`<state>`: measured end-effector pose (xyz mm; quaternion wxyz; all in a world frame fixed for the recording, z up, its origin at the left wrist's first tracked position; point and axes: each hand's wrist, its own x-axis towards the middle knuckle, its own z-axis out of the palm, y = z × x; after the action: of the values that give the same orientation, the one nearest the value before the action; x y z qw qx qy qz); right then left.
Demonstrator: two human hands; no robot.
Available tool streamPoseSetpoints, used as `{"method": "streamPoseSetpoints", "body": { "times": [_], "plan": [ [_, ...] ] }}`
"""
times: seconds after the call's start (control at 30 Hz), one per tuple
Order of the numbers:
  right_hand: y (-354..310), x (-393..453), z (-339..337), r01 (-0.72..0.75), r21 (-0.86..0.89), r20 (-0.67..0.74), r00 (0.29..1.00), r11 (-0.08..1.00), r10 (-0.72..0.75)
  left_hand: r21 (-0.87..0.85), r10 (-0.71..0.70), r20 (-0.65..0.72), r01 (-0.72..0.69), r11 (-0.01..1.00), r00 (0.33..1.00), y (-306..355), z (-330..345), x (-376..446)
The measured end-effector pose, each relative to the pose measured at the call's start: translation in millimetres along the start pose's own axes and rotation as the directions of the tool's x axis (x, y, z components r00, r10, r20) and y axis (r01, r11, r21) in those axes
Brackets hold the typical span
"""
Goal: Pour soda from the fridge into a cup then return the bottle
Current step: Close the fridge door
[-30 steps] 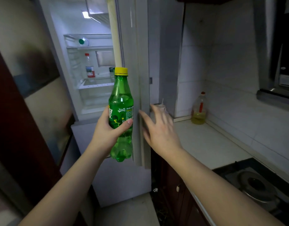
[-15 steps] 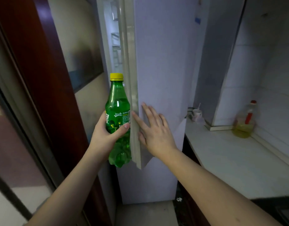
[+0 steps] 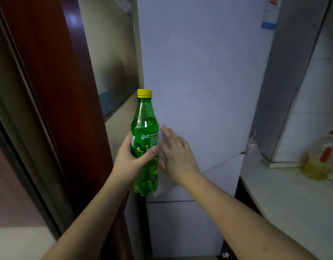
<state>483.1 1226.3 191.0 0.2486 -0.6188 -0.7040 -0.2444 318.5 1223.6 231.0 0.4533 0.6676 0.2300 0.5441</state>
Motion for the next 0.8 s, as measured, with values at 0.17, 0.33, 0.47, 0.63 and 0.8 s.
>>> {"method": "streamPoseSetpoints", "body": {
  "times": [0.17, 0.33, 0.47, 0.63, 0.8],
  "plan": [
    [37, 35, 17, -0.174, -0.081, 0.008, 0.984, 0.981, 0.175, -0.012, -0.027, -0.025, 0.027, 1.0, 0.999, -24, -5, 30],
    [83, 76, 40, -0.224, -0.102, 0.08, 0.969, 0.969, 0.233, -0.026, -0.057, -0.036, 0.057, 0.998, 0.998, -50, -3, 60],
    [103, 96, 65, -0.182, -0.13, 0.105, 0.975, 0.975, 0.196, -0.008, -0.063, -0.089, 0.062, 0.998, 0.994, -68, 2, 83],
    [115, 113, 89, -0.16, -0.119, 0.062, 0.984, 0.98, 0.168, 0.039, -0.075, -0.13, 0.081, 0.996, 0.989, -83, 9, 112],
    [129, 134, 102, -0.133, -0.124, 0.096, 0.985, 0.983, 0.145, 0.077, -0.064, -0.15, 0.076, 0.994, 0.987, -95, 16, 137]
  ]
}}
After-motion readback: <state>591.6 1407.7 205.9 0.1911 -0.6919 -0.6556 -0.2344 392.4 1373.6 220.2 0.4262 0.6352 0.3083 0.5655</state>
